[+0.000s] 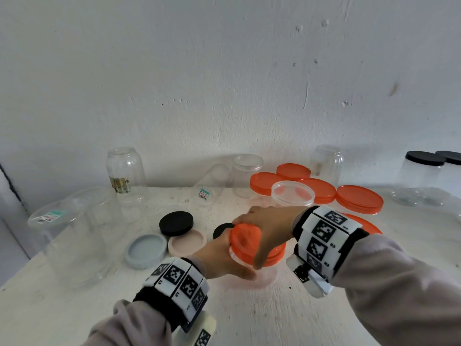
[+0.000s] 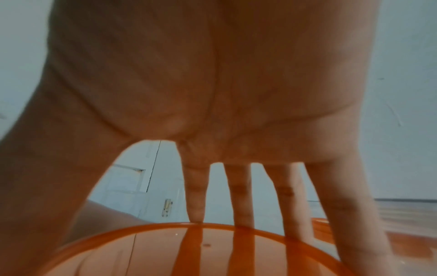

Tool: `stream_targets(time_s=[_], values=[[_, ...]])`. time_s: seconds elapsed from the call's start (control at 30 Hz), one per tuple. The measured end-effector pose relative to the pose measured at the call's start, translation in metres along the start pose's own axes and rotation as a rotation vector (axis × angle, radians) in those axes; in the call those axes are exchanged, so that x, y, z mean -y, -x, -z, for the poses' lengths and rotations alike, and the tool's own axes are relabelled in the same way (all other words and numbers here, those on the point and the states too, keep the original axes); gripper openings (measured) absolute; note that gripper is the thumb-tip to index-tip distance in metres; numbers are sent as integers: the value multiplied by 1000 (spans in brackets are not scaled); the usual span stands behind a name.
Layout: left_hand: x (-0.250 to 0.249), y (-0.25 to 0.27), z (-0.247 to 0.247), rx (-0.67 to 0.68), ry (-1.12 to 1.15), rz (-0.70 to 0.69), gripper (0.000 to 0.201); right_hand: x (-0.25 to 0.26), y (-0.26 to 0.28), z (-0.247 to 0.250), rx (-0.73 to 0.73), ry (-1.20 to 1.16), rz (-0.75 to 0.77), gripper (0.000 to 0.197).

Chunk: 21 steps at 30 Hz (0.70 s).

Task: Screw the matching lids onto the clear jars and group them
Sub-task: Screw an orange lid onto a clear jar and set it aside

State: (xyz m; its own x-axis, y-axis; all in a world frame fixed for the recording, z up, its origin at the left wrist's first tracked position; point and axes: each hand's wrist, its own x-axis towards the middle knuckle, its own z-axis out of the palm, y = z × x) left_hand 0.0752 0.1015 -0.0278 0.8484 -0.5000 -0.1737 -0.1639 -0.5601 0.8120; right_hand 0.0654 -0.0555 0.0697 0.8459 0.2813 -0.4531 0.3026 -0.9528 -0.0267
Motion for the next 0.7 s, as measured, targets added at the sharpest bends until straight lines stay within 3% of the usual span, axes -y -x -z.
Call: stream_targets(time_s=[0.23,0.7], values=[[-1,0,-1,-4,14,2,103,-2,-3,-10,-91,11,-42,105],[-2,1,-2,-31,-24,16,105,0,3,-48,-378,-23,-41,86]])
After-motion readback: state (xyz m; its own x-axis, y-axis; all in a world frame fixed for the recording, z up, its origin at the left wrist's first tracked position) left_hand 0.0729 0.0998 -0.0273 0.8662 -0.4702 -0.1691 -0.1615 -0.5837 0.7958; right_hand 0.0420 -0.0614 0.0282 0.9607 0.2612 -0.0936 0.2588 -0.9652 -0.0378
